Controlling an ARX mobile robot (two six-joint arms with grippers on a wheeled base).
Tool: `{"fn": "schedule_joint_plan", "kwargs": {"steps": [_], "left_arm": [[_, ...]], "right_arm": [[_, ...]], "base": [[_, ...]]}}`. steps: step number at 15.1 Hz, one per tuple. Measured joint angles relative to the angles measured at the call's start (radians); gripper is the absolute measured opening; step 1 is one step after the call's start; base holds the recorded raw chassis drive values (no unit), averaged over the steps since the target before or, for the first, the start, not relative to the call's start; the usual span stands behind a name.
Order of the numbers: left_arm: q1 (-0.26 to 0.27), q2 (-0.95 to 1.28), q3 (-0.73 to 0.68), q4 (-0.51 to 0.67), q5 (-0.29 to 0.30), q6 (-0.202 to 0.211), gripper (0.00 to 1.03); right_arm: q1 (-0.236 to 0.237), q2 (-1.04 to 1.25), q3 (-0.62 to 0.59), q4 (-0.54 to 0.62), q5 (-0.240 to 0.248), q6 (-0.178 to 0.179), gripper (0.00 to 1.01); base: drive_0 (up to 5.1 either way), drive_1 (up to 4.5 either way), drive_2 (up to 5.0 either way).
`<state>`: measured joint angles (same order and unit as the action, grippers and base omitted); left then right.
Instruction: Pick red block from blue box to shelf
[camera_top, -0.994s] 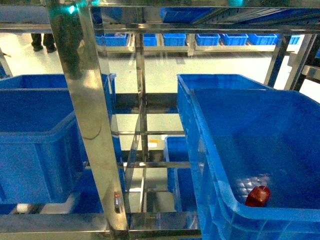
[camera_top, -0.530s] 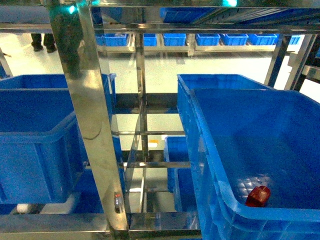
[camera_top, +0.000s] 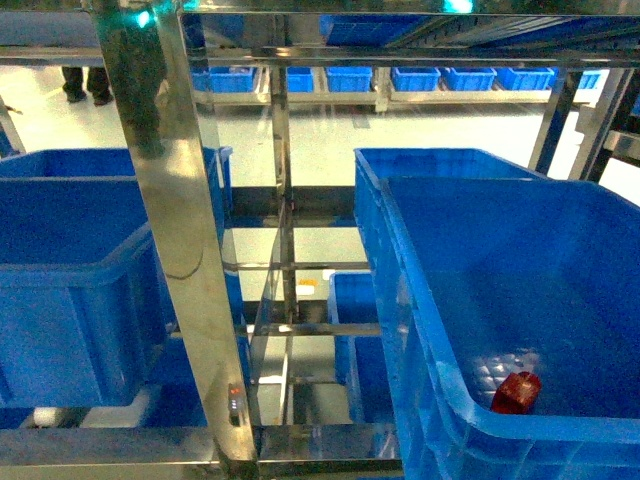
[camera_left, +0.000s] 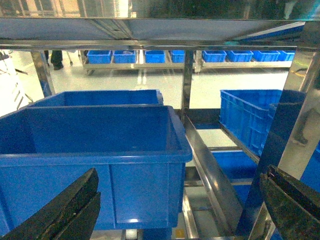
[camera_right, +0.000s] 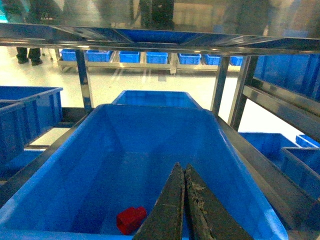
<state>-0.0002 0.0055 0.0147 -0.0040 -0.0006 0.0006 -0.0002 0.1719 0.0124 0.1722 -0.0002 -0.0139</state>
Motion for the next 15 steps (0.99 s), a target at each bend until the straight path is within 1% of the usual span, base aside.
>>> {"fn": "schedule_joint_plan", "kwargs": {"steps": [2,3,4,5,6,9,15], "left_arm": [[0.000,0.000,0.000,0.000,0.000,0.000,0.98],[0.000,0.000,0.000,0.000,0.000,0.000,0.98],[0.000,0.000,0.000,0.000,0.000,0.000,0.98],[0.000,0.000,0.000,0.000,-0.002,0.000,0.98],[0.000,0.000,0.000,0.000,0.001,0.000,0.98],[0.000,0.000,0.000,0.000,0.000,0.000,0.98],[0.000,0.000,0.000,0.000,0.000,0.000,0.98]], "right_arm": [[0.000,-0.026,0.000,-0.038,0.000,0.000,0.02],[0.000,-0.054,0.001,-0.088,0.000,0.001,0.02],[0.000,-0.122,0.000,-0.175,-0.001,0.002,0.02],[0.000,-0.155,0.000,-0.178,0.000,0.002,0.02],[0.000,-0.166,0.002,-0.158,0.000,0.003,0.02],[0.000,-0.166,0.000,-0.183,0.000,0.003,0.02],[0.000,-0.167,0.000,-0.177,0.000,0.002,0.03]], "base": [[0.0,0.00,0.0],[0.0,0.00,0.0],[0.0,0.00,0.0],[0.0,0.00,0.0],[0.0,0.00,0.0],[0.0,0.00,0.0],[0.0,0.00,0.0]]}}
